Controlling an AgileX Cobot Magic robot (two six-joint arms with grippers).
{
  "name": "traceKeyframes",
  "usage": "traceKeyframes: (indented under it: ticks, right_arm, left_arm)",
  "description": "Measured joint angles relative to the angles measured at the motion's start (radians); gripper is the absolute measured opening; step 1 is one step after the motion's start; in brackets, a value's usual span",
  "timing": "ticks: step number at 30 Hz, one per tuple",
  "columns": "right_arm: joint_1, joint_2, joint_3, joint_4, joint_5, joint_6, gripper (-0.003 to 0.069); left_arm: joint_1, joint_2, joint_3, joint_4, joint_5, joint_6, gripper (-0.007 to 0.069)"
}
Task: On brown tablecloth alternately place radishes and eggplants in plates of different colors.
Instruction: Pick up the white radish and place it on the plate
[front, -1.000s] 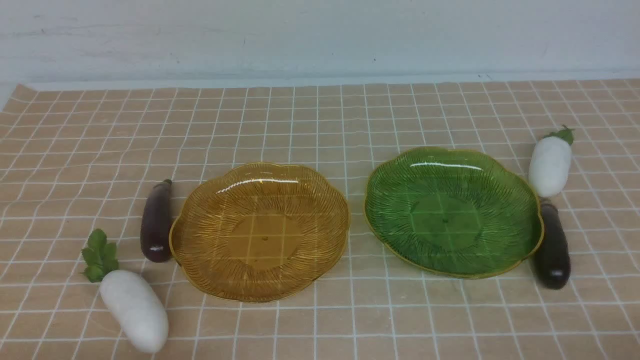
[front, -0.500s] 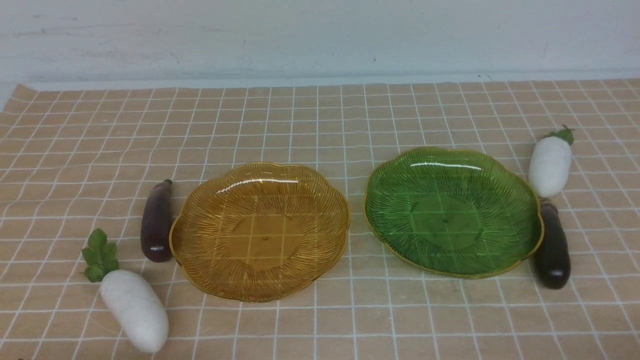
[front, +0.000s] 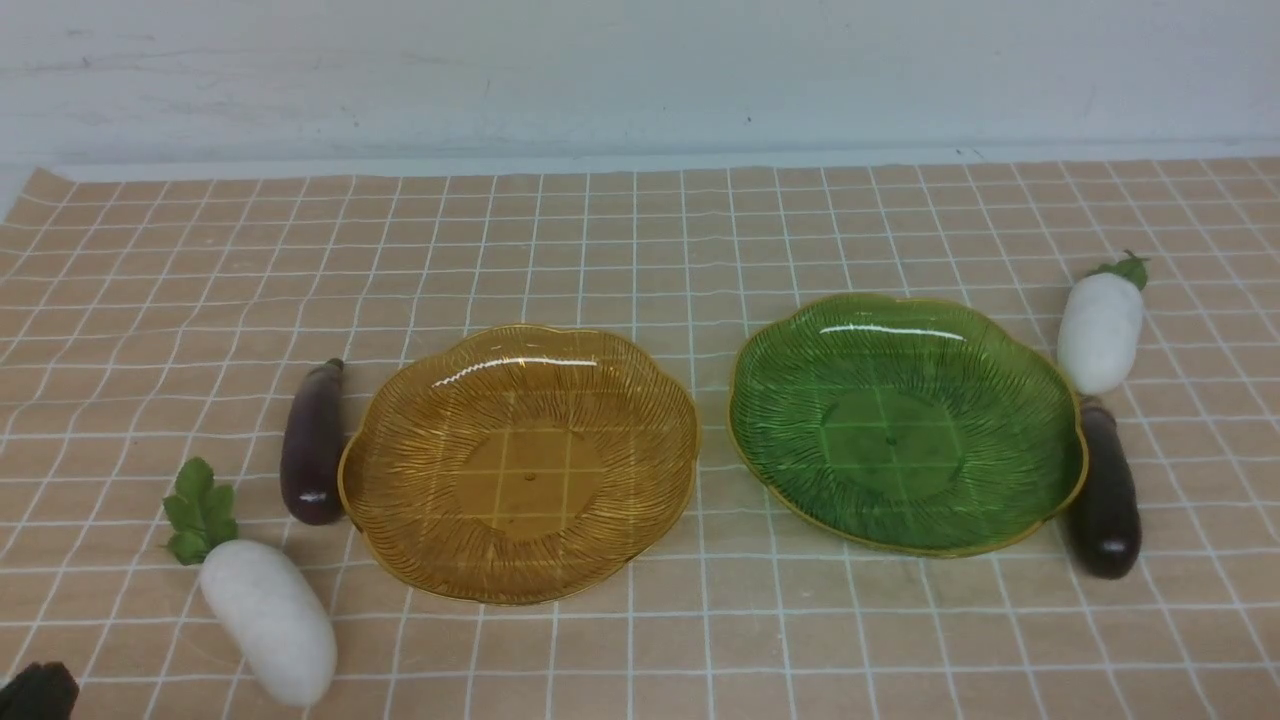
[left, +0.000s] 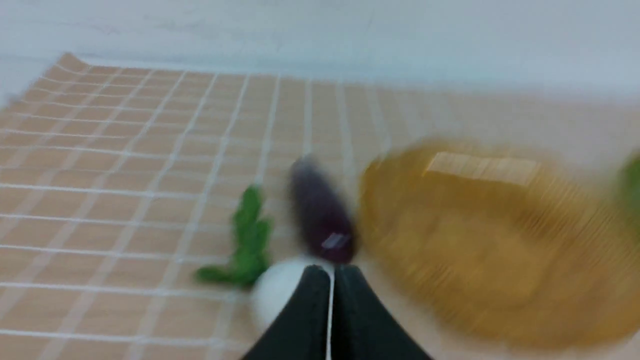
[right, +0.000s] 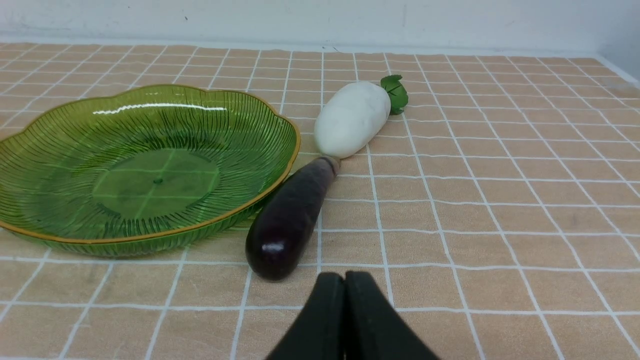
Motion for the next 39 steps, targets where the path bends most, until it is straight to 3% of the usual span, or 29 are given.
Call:
traceKeyframes:
  ticks: [7,11,13,15,16,18,19,20,21,24,26,34,39]
  right_arm:
    - [0.000,0.000,0.001,0.050,-0.023,0.031,-0.0015]
    - [0.000,0.000,0.005,0.316,-0.147,0.152,-0.0015]
    - [0.000,0.000,0.005,0.503,-0.220,0.231,-0.0015]
    - [0.000,0.000,0.005,0.663,-0.268,0.269,-0.0015]
    - [0.000,0.000,0.005,0.663,-0.268,0.271,-0.0015]
    - [0.000,0.000,0.005,0.763,-0.291,0.274,-0.0015]
    - [0.000,0.000,0.005,0.786,-0.301,0.267,-0.0015]
    - [0.000,0.000,0.005,0.789,-0.301,0.267,-0.0015]
    - [0.000,0.000,0.005,0.802,-0.310,0.251,-0.0015]
    - [0.000,0.000,0.005,0.817,-0.314,0.239,-0.0015]
    - [0.000,0.000,0.005,0.814,-0.309,0.224,-0.0015]
    - [0.000,0.023,-0.172,0.734,0.009,-0.008,-0.0015]
    - [0.000,0.237,-0.434,0.690,0.297,-0.128,-0.0015]
  left_arm:
    - [0.000,0.000,0.000,-0.205,-0.248,-0.097,-0.0003]
    - [0.000,0.000,-0.003,-0.261,-0.457,-0.133,-0.0003]
    - [0.000,0.000,-0.043,-0.280,-0.452,-0.151,-0.0003]
    - [0.000,0.019,-0.142,-0.280,-0.310,-0.153,-0.0003]
    - [0.000,0.023,-0.142,-0.279,-0.310,-0.153,-0.0003]
    - [0.000,0.123,-0.293,-0.248,-0.005,-0.106,-0.0003]
    - [0.000,0.193,-0.353,-0.219,0.140,-0.080,-0.0003]
    - [0.000,0.206,-0.353,-0.213,0.140,-0.080,-0.0003]
    - [0.000,0.290,-0.416,-0.174,0.313,-0.057,-0.0003]
    - [0.000,0.517,-0.502,-0.078,0.597,-0.041,-0.0003]
    - [0.000,0.644,-0.533,-0.038,0.704,-0.041,-0.0003]
    - [0.000,1.007,-0.636,-0.022,0.737,-0.041,-0.0003]
    - [0.017,1.194,-0.765,-0.029,0.748,-0.030,-0.0003]
